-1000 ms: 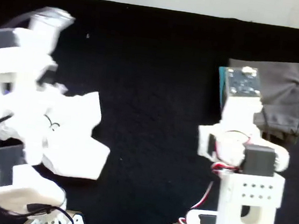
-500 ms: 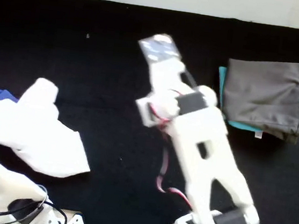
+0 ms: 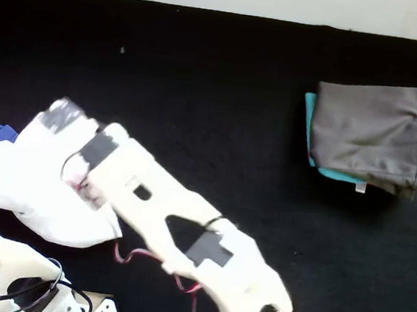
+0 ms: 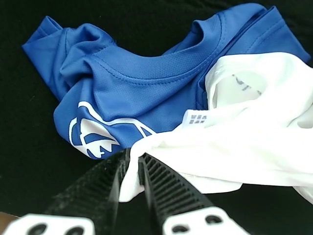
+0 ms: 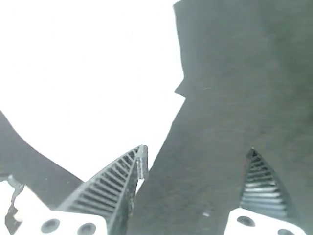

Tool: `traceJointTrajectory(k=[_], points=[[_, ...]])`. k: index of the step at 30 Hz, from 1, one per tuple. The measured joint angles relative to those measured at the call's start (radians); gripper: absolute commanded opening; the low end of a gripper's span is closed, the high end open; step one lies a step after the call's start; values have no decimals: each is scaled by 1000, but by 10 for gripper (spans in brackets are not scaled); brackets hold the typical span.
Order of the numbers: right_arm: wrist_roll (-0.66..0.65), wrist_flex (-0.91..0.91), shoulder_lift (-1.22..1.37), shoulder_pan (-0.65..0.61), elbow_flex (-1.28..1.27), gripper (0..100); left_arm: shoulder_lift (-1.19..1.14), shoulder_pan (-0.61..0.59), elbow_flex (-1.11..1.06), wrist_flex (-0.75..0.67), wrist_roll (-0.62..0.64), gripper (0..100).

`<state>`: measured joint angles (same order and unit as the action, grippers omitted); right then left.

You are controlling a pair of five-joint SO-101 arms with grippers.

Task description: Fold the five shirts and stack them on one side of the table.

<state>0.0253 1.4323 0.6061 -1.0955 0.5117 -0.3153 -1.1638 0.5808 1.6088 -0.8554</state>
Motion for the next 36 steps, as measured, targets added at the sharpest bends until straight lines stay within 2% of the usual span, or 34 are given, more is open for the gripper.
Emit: traceJointTrajectory(k=[6, 8, 11, 19, 24, 28, 32, 36], points=[[0, -37, 89, -63, 2, 289, 0, 0, 0, 0, 0, 9], [2, -58, 117, -64, 3, 210, 0, 0, 0, 0, 0, 9], [3, -61, 141, -63, 3, 12, 0, 0, 0, 11, 0, 9], [3, -28, 150, 58, 75, 7, 0, 14, 0, 54, 0, 9], [3, 63, 150, 209, 250, 7, 0, 37, 0, 94, 3, 9], [-52, 175, 150, 379, 425, 7, 0, 104, 0, 135, 71, 9], [-149, 284, 152, 574, 606, 6, 3, 233, 0, 146, 193, 9], [-213, 319, 150, 760, 813, 6, 107, 413, 0, 146, 301, 9]])
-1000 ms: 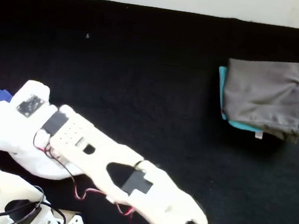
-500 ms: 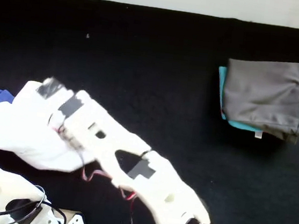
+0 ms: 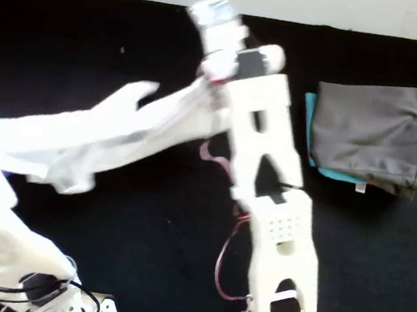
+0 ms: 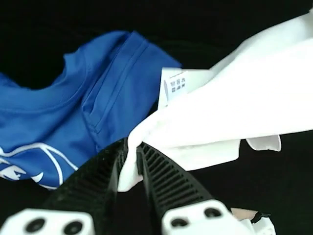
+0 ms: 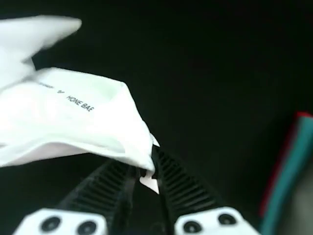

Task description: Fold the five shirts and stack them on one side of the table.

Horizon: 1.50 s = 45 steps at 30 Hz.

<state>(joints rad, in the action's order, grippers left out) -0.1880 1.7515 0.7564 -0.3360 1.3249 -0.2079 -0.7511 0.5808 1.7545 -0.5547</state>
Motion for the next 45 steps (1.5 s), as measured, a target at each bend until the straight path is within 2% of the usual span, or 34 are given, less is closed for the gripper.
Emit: traceJointTrajectory(k=[5, 8, 12, 19, 24, 27, 31, 37, 40, 45], points=[[-55, 3, -91, 157, 49, 6, 212, 226, 2, 5, 71, 9], [-69, 3, -210, 196, -61, 6, 295, 310, -23, 6, 91, 9], [-78, 3, -420, 206, -390, 6, 316, 347, -172, 6, 97, 9], [-78, -46, -830, 203, -1168, 6, 316, 348, -476, 5, 92, 9], [-173, -109, -1154, 203, -1668, 12, 316, 348, -663, 0, 18, 9], [-247, -126, -1324, 203, -1846, 106, 316, 348, -769, 0, -2, 9], [-276, -91, -1491, 203, -1873, 255, 318, 347, -855, 0, -2, 9], [-282, -83, -1593, 187, -1676, 234, 319, 273, -859, -2, -5, 9], [-221, -158, -1510, 138, -1585, 232, 319, 241, -844, -2, -5, 9], [-100, -273, -1166, 2, -1405, 232, 319, 213, -807, -3, -5, 9]])
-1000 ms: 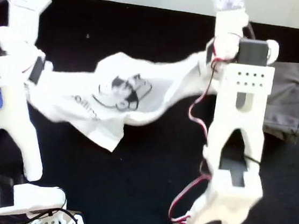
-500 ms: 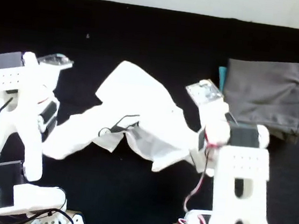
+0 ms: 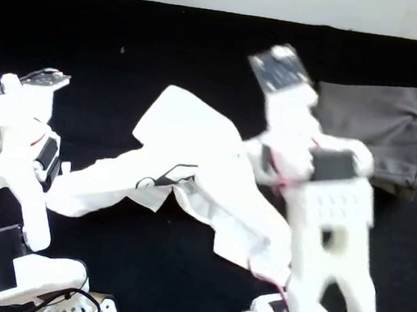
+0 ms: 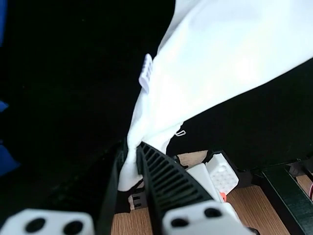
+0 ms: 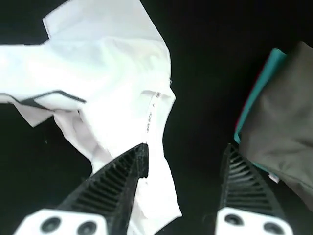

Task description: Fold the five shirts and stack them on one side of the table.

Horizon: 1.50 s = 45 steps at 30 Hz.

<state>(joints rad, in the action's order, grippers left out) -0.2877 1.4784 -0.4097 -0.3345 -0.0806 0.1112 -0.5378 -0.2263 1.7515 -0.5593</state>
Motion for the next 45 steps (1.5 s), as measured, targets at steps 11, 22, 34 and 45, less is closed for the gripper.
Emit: traceJointTrajectory(k=[11, 22, 34, 45], points=[[52, -210, 931, -153, 723, 235, 0, 0, 0, -34, 0, 9], [52, -218, 1525, -270, 1324, 235, 0, 0, 0, -34, 0, 9], [52, -229, 1691, -284, 1415, 288, 0, 0, 0, -34, 0, 9], [51, -238, 1714, -242, 1458, 7, 0, 0, 0, -34, 0, 9]])
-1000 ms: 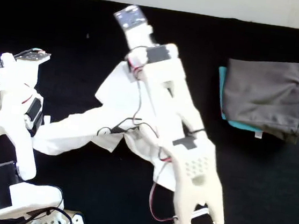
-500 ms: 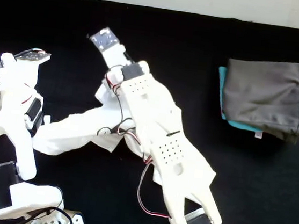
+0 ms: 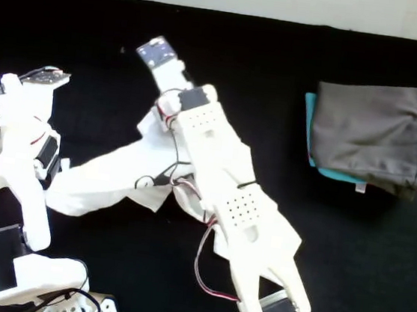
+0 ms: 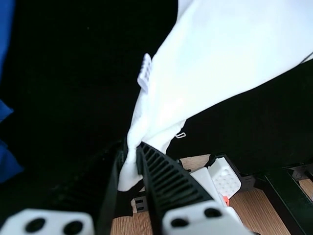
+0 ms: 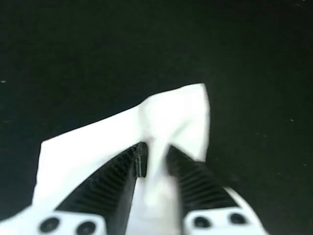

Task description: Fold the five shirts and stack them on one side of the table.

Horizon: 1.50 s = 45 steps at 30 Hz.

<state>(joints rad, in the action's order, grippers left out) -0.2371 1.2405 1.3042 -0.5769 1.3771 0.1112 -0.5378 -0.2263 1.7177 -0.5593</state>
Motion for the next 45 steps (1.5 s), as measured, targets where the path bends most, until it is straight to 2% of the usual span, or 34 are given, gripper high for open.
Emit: traceJointTrajectory(k=[5, 10, 18, 25, 34, 45], points=[[0, 57, -2, 38, 86, 7, 0, 0, 0, -6, 0, 9], [0, 210, -92, 101, 226, 7, 0, 0, 17, -63, 0, 9], [0, 404, -321, 193, 264, 7, 0, 37, 262, -71, 0, 9], [0, 411, -594, 281, 264, 7, 0, 127, 578, 17, 0, 9], [0, 411, -918, 310, 265, 7, 29, 140, 911, 35, 6, 9], [0, 411, -1250, 379, 276, 6, 299, 141, 971, 35, 11, 9]])
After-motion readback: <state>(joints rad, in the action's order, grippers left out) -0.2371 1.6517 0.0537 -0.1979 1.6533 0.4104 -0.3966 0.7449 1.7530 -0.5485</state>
